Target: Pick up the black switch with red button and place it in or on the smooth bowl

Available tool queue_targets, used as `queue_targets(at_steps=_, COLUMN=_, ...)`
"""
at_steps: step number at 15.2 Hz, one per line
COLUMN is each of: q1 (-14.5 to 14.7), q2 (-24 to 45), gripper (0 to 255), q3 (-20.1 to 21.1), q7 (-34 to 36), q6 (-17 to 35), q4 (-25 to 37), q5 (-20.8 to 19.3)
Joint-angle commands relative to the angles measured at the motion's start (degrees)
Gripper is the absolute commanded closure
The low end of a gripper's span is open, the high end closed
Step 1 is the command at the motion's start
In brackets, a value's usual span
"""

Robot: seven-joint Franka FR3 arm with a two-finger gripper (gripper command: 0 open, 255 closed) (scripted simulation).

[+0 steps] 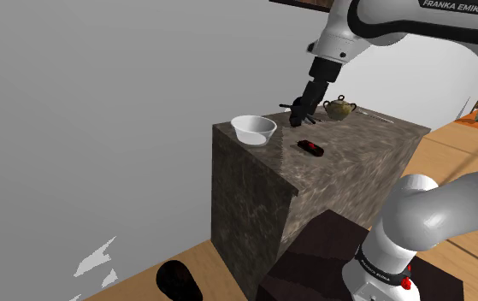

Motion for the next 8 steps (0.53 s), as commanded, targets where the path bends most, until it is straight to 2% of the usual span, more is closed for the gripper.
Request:
queue_targets(at_steps=1, q1=0.0, q2=0.0, gripper=0, q3=0.0, q7=0.0, q6=0.0, q4=0.0, q5=0.0)
queue_targets(at_steps=8, q1=-3.33, q2=8.61, gripper=0, q3=-5.56, q7=-2.97, q6=4.31, q4=-0.15, q5=-3.36)
